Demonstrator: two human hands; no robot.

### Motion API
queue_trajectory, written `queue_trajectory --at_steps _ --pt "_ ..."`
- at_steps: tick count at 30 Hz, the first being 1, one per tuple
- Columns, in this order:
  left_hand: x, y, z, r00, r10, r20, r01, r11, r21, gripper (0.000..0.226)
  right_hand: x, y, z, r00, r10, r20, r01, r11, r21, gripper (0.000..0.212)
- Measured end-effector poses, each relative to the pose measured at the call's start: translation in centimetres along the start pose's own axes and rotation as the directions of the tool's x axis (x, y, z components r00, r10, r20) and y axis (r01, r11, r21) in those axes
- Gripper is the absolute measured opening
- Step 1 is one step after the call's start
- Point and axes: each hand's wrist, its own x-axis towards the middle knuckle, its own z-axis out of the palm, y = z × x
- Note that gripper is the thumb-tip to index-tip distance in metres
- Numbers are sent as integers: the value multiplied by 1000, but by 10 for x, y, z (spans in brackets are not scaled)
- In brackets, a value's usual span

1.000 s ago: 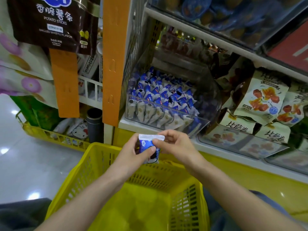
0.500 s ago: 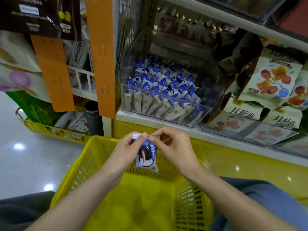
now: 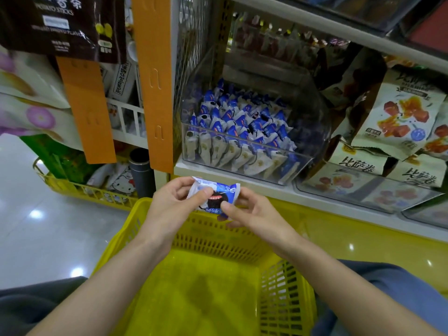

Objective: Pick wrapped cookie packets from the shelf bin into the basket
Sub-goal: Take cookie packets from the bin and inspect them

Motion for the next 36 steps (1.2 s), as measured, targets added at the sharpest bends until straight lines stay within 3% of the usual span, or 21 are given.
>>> queue_trajectory --at_steps 4,6,10,14,17,20,22,26,29,32,36 --pt "-3 -1 2 996 -37 84 37 999 2 32 3 -1 -3 990 -58 -126 53 997 -47 24" --pt "-2 -2 4 1000 0 28 -1 1000 26 21 4 0 -4 991 -38 -130 35 999 -20 26" --pt "-3 -2 2 993 94 -73 -90 994 57 4 4 4 -1 997 72 -2 -72 997 17 27" --pt "-4 -2 1 988 130 -81 -125 990 71 9 2 8 2 980 180 82 -175 983 -59 38" --pt "-4 0 0 982 182 -42 -172 969 178 14 4 10 5 997 -3 -73 -18 960 -280 53" --pt "-10 -2 4 972 223 75 -235 910 342 15 4 7 4 970 -221 -104 177 930 -322 30" --pt "-14 -5 6 968 219 122 -250 878 408 13 3 6 3 966 -240 -95 201 931 -305 10" --pt "-17 -9 6 956 248 156 -293 836 464 13 4 4 -1 974 -212 -81 175 927 -331 16" --pt "-18 -8 6 946 275 171 -323 814 483 11 3 1 -3 955 -279 -101 222 896 -385 20" --pt "-14 -8 7 954 249 166 -299 837 458 11 1 2 -3 926 -352 -135 263 860 -438 21" --pt "-11 -6 6 982 97 161 -147 931 335 15 -1 7 -3 874 -475 -101 359 772 -525 11"
